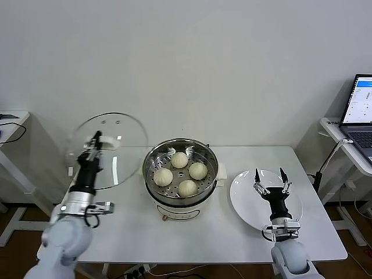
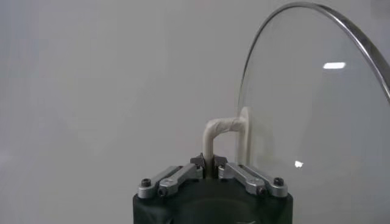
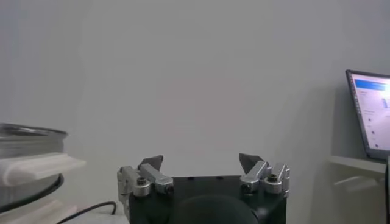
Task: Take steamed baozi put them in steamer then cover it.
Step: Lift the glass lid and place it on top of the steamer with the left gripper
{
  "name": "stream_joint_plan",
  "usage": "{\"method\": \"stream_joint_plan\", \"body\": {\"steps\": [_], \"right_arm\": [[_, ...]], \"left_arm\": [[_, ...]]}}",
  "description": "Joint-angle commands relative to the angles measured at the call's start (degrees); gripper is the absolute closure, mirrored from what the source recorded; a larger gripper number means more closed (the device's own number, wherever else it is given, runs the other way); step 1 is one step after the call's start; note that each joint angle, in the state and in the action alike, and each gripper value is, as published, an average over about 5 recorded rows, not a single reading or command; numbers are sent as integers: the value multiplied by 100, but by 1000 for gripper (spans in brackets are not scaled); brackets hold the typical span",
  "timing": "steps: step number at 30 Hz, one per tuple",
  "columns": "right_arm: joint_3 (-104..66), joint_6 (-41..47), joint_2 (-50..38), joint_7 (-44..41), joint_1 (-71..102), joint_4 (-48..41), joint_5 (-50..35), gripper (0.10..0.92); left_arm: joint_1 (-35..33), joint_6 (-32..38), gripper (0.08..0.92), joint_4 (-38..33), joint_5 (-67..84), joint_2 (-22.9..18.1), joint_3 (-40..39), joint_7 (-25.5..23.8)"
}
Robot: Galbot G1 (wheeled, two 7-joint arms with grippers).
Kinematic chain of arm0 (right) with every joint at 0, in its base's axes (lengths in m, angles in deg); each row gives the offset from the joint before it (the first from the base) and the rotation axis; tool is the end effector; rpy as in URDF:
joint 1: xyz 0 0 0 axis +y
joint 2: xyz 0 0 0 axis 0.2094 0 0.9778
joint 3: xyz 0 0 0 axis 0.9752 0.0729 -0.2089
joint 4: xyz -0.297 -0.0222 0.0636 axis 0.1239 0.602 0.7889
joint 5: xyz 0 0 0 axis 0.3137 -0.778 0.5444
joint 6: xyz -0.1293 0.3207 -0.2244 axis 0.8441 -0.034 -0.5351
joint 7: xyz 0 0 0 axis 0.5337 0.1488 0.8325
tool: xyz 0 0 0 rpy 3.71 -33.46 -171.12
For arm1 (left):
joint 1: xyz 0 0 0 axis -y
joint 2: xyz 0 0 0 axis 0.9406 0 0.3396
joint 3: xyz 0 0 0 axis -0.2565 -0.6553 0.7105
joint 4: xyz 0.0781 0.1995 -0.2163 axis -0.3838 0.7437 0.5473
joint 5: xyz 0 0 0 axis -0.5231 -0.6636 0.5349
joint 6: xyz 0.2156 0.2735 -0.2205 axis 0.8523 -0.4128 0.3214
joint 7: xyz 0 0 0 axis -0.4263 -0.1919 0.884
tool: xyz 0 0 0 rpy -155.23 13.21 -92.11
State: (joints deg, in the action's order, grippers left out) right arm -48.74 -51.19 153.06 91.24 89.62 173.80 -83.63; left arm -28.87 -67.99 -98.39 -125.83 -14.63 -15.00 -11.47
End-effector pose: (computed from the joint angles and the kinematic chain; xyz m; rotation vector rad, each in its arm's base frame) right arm 0.3453 -0.0860 -0.3593 0.0983 2.9597 -0.1763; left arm 0.3433 0.0245 -0.1765 -0.2657 2.1050 1.9429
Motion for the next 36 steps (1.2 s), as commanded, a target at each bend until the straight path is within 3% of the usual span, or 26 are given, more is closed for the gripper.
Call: {"method": "stream_joint_plan", "body": {"steps": [1,7,18,36], "right_arm": [[-128,-11,23,-5,25,-53,4,203],[-204,-26,99,-12,66,-74,33,203],[-280,-38,188,-41,134,-102,107,203],[-300,-76,211,-94,82,-253,116,203]], "left_arm": [[1100,-2060,810,-960,163,-113,-2882,-758],[1729,-2505,810,-178,-170,-517,-3450,-1130],[1955,-2504,810,980,-1543,-1081,-3470,-1964],[1834,-2502,810,1340,-1881,-1479,-3396,-1992]]}}
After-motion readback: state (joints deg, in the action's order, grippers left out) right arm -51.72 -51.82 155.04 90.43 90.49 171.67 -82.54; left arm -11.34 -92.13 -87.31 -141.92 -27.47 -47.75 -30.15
